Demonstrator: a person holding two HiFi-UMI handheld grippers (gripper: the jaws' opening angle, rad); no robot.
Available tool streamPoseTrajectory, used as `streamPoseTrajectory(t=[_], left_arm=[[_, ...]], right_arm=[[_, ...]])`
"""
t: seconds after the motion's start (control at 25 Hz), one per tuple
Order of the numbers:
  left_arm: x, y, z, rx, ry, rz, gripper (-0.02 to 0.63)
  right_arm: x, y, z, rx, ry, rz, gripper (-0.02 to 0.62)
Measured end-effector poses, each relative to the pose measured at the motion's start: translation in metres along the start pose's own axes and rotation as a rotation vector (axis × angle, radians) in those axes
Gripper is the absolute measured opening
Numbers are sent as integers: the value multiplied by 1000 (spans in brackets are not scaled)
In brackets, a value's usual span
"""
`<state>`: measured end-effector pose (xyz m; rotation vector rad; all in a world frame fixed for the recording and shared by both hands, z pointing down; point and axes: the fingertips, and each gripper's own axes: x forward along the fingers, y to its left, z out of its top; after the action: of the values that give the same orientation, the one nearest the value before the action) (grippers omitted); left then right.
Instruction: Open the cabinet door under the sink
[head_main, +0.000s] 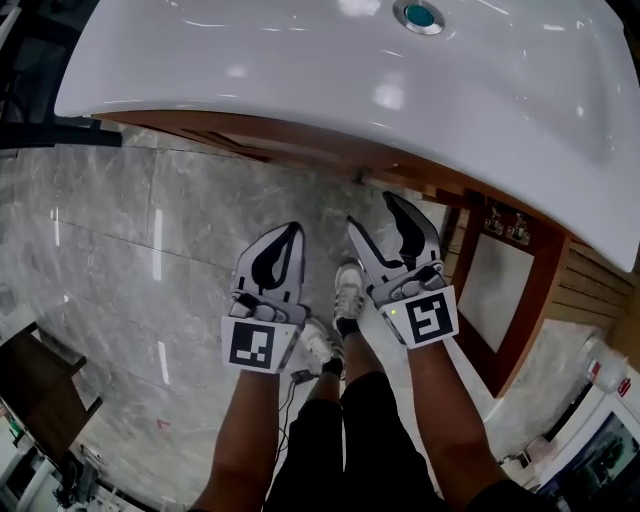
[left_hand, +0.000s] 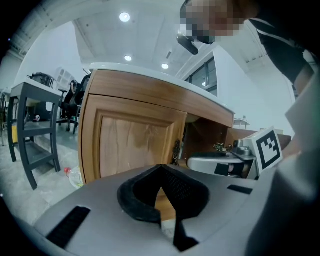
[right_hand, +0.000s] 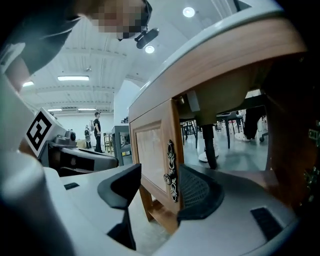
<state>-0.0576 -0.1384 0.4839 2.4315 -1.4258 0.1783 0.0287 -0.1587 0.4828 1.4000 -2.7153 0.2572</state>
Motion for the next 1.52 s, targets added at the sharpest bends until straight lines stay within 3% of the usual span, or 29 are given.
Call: streamPoseTrajectory(t=[0.4, 0.6, 0.72, 1.52], left_arm=[[14, 12, -11, -31, 35, 26, 18], [20, 13, -7, 70, 72, 26, 18], [23, 15, -2, 57, 62, 43, 18], [-12, 27, -8, 23, 60, 3, 18]], right_arm=[[42, -20, -1, -33, 15, 105, 308], [62, -15, 14, -6, -21, 146, 310], [68, -14, 13, -18, -19, 168, 310], [67, -2, 8, -109, 32, 113, 310]])
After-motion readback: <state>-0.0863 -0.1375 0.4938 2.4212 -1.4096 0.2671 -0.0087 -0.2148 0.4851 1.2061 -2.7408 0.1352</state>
